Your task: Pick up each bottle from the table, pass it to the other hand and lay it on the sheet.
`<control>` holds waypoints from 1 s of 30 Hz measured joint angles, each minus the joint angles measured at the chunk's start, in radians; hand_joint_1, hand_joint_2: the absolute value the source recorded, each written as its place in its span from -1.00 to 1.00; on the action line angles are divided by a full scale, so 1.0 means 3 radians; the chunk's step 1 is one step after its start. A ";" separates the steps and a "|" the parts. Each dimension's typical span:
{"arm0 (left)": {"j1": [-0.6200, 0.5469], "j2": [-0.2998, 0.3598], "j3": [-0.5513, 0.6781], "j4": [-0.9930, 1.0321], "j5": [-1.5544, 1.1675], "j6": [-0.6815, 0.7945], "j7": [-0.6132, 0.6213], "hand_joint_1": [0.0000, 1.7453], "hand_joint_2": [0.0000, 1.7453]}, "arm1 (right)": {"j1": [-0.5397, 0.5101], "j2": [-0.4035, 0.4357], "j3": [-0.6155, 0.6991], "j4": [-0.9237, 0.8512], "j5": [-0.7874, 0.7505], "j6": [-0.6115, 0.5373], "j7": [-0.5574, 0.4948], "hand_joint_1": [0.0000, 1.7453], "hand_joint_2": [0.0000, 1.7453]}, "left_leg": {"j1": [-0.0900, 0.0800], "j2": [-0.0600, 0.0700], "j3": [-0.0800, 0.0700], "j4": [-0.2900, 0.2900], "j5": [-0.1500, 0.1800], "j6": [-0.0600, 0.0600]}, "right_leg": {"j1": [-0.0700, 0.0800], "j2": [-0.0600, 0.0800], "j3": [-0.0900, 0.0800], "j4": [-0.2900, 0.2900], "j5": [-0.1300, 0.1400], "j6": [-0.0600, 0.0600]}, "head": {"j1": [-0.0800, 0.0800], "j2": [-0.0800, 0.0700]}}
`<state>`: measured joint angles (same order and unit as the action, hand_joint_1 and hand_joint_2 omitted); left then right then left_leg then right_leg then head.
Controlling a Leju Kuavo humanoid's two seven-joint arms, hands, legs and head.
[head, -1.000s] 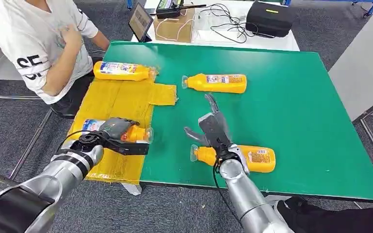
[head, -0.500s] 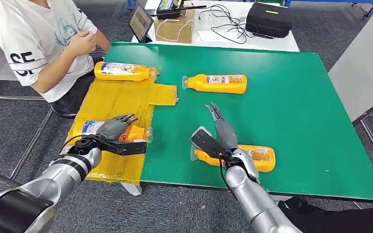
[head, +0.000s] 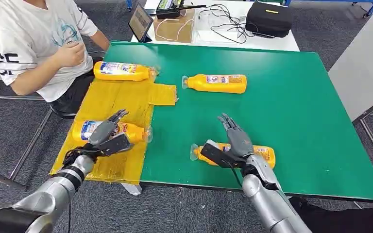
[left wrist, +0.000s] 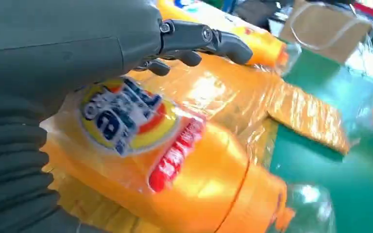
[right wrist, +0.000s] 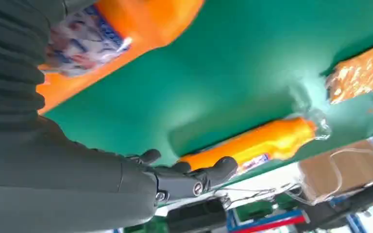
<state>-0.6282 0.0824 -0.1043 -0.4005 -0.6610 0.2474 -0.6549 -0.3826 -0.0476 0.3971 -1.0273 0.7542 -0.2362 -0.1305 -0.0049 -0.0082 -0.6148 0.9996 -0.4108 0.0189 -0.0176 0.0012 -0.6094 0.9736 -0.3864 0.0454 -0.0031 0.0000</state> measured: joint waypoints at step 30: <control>0.0467 -0.0553 0.0873 -0.1146 0.1349 -0.1251 0.0159 -1.00 1.00 | 0.0918 -0.0508 -0.0122 -0.1098 0.0584 0.0546 0.0641 -1.00 1.00 | -0.0001 -0.0003 -0.0016 0.0001 -0.0001 0.0002 | 0.0000 -0.0001 -0.0014 -0.0002 -0.0001 0.0001 | -0.0001 0.0000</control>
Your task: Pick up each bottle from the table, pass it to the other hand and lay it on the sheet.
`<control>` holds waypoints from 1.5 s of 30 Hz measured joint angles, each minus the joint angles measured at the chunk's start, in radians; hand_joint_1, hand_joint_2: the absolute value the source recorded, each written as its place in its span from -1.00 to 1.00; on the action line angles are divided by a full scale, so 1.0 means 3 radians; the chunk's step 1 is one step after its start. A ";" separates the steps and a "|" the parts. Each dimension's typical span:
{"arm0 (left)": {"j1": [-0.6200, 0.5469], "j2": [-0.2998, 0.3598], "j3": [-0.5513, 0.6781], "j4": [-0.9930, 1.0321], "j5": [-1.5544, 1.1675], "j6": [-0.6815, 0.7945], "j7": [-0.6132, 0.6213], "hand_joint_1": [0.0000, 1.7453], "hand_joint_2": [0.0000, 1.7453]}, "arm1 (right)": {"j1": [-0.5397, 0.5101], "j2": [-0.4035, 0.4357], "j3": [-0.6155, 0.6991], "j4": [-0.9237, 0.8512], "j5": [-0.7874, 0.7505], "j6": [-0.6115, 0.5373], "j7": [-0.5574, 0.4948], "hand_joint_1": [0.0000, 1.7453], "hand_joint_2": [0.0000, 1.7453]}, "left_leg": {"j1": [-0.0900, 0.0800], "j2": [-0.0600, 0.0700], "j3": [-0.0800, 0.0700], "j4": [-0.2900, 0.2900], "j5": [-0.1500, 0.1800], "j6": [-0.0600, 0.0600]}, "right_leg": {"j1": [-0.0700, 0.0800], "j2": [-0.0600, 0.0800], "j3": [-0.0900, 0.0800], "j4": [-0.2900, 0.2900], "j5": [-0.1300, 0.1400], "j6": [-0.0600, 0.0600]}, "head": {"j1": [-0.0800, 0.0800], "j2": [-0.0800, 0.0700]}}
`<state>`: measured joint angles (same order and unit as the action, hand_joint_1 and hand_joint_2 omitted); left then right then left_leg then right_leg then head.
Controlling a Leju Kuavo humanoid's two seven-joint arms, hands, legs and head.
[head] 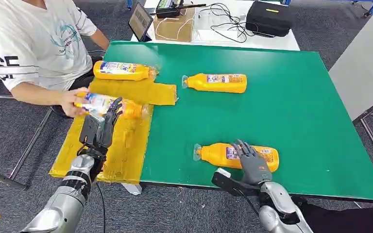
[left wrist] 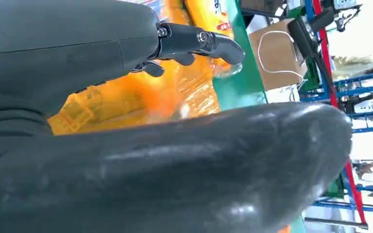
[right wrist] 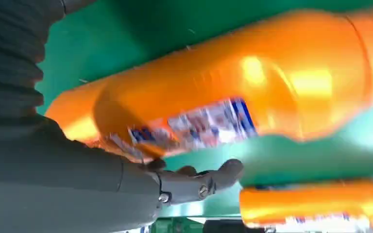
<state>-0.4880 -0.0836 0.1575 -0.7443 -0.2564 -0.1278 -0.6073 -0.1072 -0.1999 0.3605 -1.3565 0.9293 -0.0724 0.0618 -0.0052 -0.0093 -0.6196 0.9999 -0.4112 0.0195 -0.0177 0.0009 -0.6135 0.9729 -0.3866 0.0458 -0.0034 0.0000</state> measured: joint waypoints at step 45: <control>-0.0067 -0.0090 -0.0581 0.0031 -0.0061 -0.0021 0.0195 -1.00 1.00 | -0.0854 -0.0411 -0.0104 0.0968 -0.0540 0.0680 -0.0403 1.00 1.00 | -0.0002 0.0003 0.0003 0.0000 0.0000 0.0001 | -0.0002 -0.0002 0.0003 0.0000 0.0003 0.0002 | 0.0003 0.0000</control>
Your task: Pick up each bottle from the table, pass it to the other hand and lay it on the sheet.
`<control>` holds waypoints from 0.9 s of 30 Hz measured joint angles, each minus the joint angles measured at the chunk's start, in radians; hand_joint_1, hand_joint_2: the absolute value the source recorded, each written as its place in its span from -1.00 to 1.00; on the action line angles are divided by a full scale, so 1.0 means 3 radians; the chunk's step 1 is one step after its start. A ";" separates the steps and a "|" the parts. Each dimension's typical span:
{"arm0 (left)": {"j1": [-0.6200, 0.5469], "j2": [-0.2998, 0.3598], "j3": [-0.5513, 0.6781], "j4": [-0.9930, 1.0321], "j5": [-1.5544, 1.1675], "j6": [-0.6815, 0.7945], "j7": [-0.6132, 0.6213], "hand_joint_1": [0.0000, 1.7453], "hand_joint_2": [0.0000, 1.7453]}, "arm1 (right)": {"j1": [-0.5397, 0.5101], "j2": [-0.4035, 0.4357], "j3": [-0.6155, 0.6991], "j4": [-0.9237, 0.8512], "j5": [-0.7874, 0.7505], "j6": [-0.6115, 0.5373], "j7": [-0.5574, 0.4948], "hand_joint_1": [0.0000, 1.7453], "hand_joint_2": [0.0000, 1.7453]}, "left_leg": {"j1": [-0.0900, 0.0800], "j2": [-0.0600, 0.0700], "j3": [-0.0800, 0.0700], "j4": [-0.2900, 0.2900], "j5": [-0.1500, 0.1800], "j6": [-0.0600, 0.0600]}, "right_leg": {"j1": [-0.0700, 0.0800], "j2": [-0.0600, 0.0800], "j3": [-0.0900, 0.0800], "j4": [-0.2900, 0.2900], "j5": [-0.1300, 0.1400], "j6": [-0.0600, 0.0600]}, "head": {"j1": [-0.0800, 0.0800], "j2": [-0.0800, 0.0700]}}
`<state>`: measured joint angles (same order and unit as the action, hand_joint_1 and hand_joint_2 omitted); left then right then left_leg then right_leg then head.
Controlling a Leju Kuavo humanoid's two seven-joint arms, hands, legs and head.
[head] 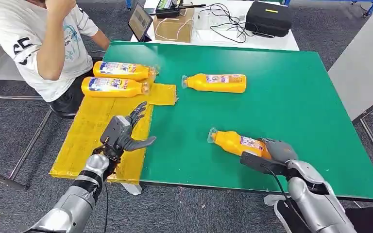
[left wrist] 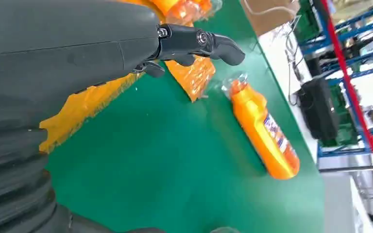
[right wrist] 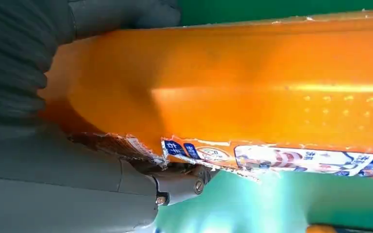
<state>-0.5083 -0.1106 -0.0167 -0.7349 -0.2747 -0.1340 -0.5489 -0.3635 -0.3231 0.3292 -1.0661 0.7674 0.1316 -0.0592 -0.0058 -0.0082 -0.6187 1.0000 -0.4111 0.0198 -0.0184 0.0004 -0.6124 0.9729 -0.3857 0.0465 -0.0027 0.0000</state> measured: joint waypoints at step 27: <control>-0.0022 -0.0514 -0.0286 0.0045 0.0949 -0.0150 0.0306 -1.00 1.00 | -0.0086 0.1720 0.0003 0.0555 -0.0839 -0.1651 -0.0735 1.00 1.00 | 0.0003 0.0000 -0.0008 -0.0001 0.0001 -0.0002 | 0.0002 0.0006 -0.0005 0.0001 0.0000 0.0001 | -0.0001 0.0000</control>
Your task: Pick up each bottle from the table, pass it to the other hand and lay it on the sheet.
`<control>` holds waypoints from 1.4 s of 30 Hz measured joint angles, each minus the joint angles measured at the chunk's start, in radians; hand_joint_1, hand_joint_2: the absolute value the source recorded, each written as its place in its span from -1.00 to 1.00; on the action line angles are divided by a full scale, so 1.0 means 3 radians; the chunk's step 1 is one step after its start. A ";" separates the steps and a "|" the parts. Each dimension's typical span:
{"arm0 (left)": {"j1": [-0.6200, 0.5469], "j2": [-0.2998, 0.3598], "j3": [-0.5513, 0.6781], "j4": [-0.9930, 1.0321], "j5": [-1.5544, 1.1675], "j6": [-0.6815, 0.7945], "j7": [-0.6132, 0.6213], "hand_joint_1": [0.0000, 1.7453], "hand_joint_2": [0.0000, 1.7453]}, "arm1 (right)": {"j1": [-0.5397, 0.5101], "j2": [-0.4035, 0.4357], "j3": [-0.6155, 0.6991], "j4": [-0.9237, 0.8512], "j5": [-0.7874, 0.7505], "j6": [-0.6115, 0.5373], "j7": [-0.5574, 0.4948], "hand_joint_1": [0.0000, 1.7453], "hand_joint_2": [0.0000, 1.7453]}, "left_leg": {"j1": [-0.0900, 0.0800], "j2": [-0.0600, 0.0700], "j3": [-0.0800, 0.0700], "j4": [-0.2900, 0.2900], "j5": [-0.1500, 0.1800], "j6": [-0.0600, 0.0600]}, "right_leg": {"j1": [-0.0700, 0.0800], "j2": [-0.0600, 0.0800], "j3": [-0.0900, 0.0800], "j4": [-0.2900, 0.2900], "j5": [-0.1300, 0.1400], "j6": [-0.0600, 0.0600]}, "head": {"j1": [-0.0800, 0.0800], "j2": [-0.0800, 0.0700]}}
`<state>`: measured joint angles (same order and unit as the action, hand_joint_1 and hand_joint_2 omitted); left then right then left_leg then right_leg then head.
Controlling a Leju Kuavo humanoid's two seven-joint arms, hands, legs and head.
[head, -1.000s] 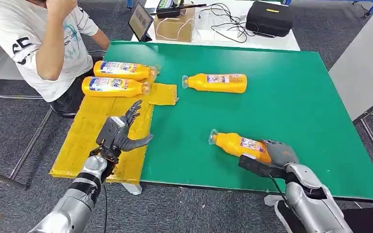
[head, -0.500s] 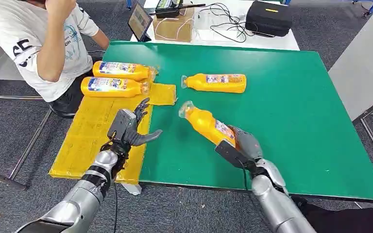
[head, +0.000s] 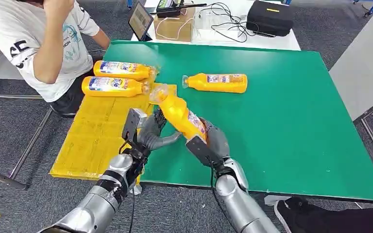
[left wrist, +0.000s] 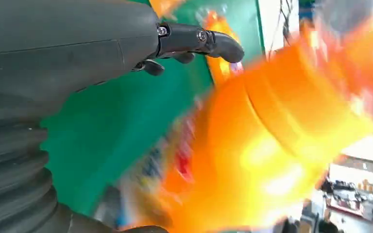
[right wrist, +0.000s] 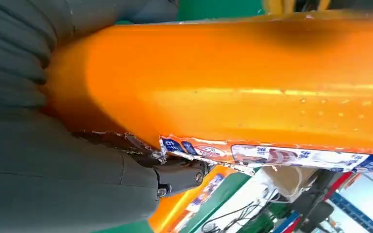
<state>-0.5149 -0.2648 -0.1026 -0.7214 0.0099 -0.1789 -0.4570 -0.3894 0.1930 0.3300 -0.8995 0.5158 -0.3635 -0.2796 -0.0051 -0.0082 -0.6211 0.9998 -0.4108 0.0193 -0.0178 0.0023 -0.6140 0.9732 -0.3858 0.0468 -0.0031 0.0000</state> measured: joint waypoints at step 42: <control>0.0054 0.0291 -0.0280 -0.0306 0.0207 0.0085 -0.0282 1.00 1.00 | -0.0295 0.0395 0.0641 0.0544 -0.0423 0.0097 -0.0100 -1.00 1.00 | 0.0002 0.0000 -0.0001 0.0000 0.0001 -0.0001 | 0.0001 -0.0002 -0.0003 0.0001 0.0000 -0.0001 | 0.0001 0.0000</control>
<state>-0.4987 -0.1774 -0.1865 -0.8133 0.0721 -0.1533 -0.5417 -0.4779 0.3117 0.5222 -0.7362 0.3887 -0.3346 -0.3098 -0.0045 -0.0084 -0.6215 0.9998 -0.4106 0.0190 -0.0174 0.0018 -0.6150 0.9734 -0.3859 0.0467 -0.0027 0.0000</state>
